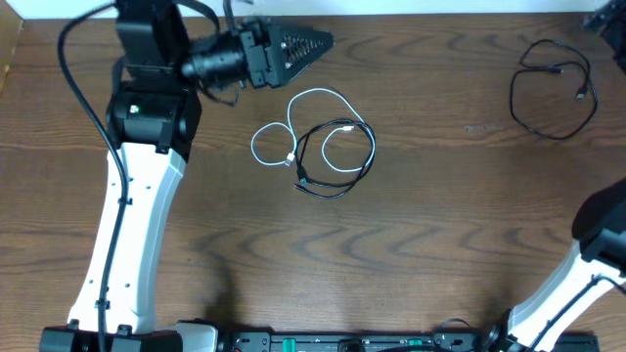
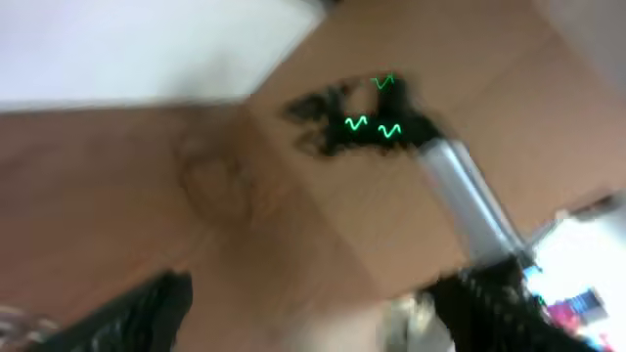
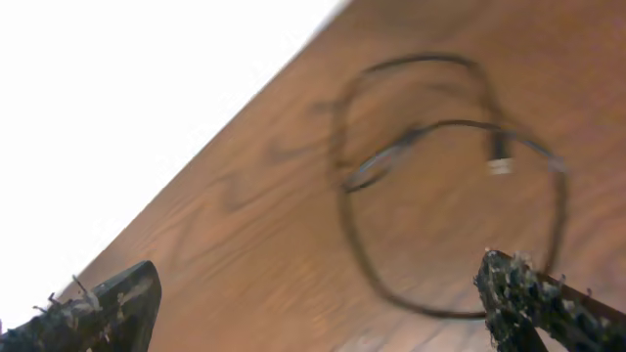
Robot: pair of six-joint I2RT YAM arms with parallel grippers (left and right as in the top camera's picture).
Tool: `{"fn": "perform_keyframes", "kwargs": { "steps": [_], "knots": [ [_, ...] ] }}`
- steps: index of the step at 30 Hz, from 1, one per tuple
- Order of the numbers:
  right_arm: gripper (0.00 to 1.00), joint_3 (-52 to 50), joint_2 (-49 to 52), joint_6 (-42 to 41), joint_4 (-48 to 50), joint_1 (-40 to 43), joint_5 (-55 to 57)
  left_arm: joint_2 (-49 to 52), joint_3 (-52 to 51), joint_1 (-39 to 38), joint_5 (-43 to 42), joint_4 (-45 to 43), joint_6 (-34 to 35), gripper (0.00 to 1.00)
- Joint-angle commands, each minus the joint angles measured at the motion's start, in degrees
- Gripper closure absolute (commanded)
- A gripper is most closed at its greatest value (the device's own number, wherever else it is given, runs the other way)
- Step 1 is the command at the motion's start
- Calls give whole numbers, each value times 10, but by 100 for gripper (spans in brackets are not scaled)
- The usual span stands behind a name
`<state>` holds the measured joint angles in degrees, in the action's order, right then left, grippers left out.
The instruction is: Untangle cables
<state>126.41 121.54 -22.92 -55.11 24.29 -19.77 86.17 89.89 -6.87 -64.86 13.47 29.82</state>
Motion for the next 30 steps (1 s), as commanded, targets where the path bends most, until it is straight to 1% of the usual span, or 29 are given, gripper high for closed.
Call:
{"fn": "perform_keyframes", "kwargs": {
  "steps": [1,2,3,4,5,6,8,9,13,18,19,20,21,23,24,26,28,30],
  "knots": [
    [1,3,-2,58,-30,-44,-80,16,-2,-14,238,105,-120,16],
    [2,3,1,64,-44,-61,-73,25,-2,-22,286,128,-127,16],
    [8,3,3,63,-55,-78,-47,36,-2,-31,331,148,-127,15],
    [10,2,5,63,-59,-93,-21,50,-2,-40,366,162,-126,11],
    [10,0,5,63,-60,-110,8,68,-2,-50,402,170,-126,6],
    [9,-2,5,63,-60,-130,34,96,-2,-63,441,172,-127,4],
    [7,-2,5,63,-62,-153,51,127,-2,-72,471,163,-129,3],
    [7,-2,5,63,-63,-163,58,143,-2,-75,478,155,-143,3],
    [6,-3,5,66,-76,-205,83,233,-2,-78,476,105,-252,3],
    [5,-13,5,85,-77,-228,92,313,-2,-78,495,96,-398,3],
    [5,-25,5,87,-78,-233,93,340,-2,-78,495,94,-441,3],
    [5,-28,5,86,-78,-233,93,349,-2,-78,495,89,-453,3],
    [5,-36,5,86,-79,-233,93,361,-2,-78,495,78,-468,5],
    [5,-43,5,86,-79,-233,93,376,-2,-78,496,52,-490,13],
    [5,-47,5,86,-80,-234,93,382,-2,-78,499,41,-494,14],
    [5,-58,5,87,-80,-236,93,399,-2,-78,539,2,-493,18],
    [5,-65,5,87,-80,-236,93,408,-2,-78,549,-11,-493,21],
    [6,-70,5,87,-79,-236,94,414,-2,-78,549,-11,-493,31]
  ]
}}
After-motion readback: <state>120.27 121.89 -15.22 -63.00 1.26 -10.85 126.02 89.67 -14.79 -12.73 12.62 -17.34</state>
